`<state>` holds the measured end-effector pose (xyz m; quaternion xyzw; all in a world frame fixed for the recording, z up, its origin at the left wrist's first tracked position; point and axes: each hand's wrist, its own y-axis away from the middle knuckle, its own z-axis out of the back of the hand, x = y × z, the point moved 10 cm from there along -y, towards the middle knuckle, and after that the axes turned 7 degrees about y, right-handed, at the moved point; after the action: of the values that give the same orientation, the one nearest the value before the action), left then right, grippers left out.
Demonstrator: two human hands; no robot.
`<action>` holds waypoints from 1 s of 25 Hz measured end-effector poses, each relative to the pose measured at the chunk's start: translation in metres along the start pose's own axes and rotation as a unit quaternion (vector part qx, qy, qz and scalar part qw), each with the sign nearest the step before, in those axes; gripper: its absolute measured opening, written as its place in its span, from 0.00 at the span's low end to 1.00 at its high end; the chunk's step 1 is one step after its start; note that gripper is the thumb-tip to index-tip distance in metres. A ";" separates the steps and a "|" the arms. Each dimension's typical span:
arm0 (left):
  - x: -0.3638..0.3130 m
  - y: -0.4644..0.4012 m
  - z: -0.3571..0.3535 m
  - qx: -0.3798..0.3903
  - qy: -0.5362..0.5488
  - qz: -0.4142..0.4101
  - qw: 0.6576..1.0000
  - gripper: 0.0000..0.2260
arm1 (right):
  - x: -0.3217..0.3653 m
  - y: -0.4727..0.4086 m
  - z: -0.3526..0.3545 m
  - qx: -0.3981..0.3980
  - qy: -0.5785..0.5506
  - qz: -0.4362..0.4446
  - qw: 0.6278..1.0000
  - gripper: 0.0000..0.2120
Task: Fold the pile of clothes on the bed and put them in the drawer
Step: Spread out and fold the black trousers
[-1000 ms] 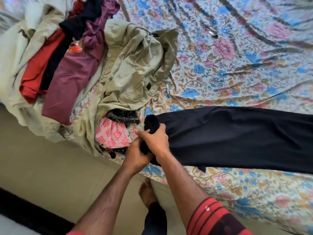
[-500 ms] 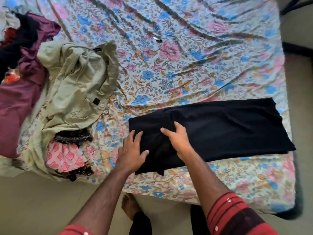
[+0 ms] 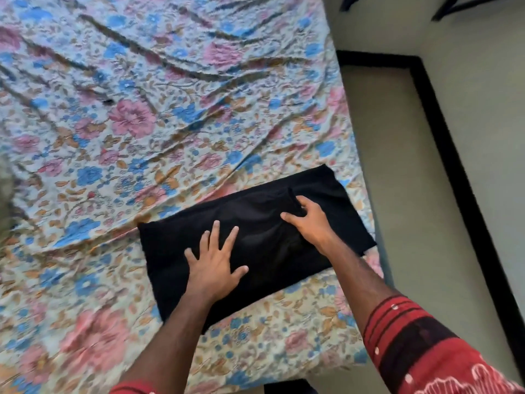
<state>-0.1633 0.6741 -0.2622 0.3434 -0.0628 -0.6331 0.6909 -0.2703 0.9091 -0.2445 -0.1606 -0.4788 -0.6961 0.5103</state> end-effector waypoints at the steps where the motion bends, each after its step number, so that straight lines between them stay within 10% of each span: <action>1: -0.023 -0.014 -0.003 0.004 -0.004 -0.011 1.000 0.42 | -0.010 -0.012 0.024 -0.013 0.000 -0.004 1.000 0.15; 10: -0.127 -0.084 -0.029 0.037 -0.069 -0.058 0.995 0.48 | -0.091 -0.081 0.136 -0.080 -0.001 -0.067 0.995 0.22; 16: -0.135 -0.088 -0.017 -0.053 -0.069 -0.080 0.993 0.46 | -0.049 -0.047 0.134 -0.243 0.293 0.047 0.924 0.21; 19: -0.119 -0.086 -0.017 -0.057 -0.076 -0.064 0.993 0.51 | -0.028 -0.023 0.038 -0.139 0.405 0.188 0.884 0.25; 25: -0.059 -0.088 -0.018 0.023 -0.087 0.011 0.996 0.62 | -0.073 -0.058 0.051 -0.102 0.473 0.134 0.865 0.27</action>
<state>-0.2384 0.7382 -0.3042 0.3023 -0.1409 -0.6510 0.6819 -0.3025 0.9929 -0.3005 0.0739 -0.0807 -0.6583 0.7447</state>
